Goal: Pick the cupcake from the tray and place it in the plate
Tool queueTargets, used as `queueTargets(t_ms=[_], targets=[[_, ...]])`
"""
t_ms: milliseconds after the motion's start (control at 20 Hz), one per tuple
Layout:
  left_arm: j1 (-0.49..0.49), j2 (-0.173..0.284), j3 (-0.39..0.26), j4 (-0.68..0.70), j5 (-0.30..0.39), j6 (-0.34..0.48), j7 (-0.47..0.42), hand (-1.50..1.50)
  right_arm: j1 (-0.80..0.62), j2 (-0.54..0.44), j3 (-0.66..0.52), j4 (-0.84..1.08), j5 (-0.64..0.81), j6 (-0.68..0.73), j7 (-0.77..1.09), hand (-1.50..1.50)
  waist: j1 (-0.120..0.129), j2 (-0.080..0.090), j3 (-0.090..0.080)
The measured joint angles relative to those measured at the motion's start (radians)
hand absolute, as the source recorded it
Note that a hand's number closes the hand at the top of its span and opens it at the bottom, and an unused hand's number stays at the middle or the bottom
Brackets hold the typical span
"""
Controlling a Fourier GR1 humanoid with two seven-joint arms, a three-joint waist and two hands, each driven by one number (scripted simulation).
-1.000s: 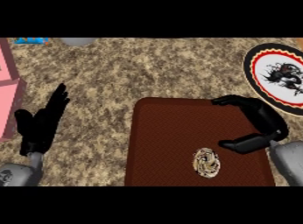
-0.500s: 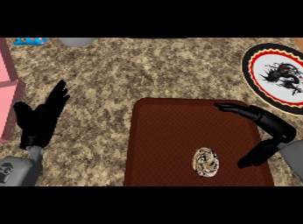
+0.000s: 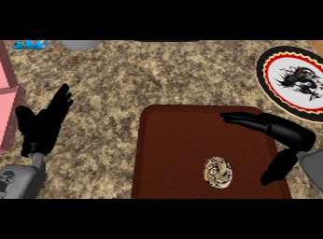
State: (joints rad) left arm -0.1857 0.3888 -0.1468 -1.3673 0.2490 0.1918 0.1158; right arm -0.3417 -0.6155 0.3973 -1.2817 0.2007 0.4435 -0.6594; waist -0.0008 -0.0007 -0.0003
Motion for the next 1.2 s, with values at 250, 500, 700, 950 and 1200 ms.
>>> queueTargets(t_ms=[250,500,700,950,1200], targets=[[-0.001,-0.011,0.027,0.017,-0.009,-0.023,-0.016,0.00,0.015,-0.012,0.027,-0.062,0.109,-0.001,0.037,-1.50,-0.001,0.000,0.000],[-0.014,-0.026,0.037,0.019,-0.028,-0.031,0.004,0.00,0.009,0.023,0.053,-0.118,0.217,-0.001,0.132,-1.50,0.000,0.000,0.000],[0.011,-0.043,0.035,-0.015,-0.050,-0.030,0.012,0.00,0.003,0.035,0.066,-0.141,0.296,0.026,0.180,-1.50,0.003,0.000,0.000],[0.002,-0.046,0.070,-0.011,-0.060,-0.060,0.025,0.00,0.014,0.073,0.072,-0.171,0.375,0.075,0.219,-1.50,0.002,0.000,0.000],[0.001,-0.062,0.095,-0.005,-0.081,-0.085,0.025,0.00,0.020,0.150,0.076,-0.148,0.464,0.086,0.247,-1.50,0.003,0.000,0.000]])
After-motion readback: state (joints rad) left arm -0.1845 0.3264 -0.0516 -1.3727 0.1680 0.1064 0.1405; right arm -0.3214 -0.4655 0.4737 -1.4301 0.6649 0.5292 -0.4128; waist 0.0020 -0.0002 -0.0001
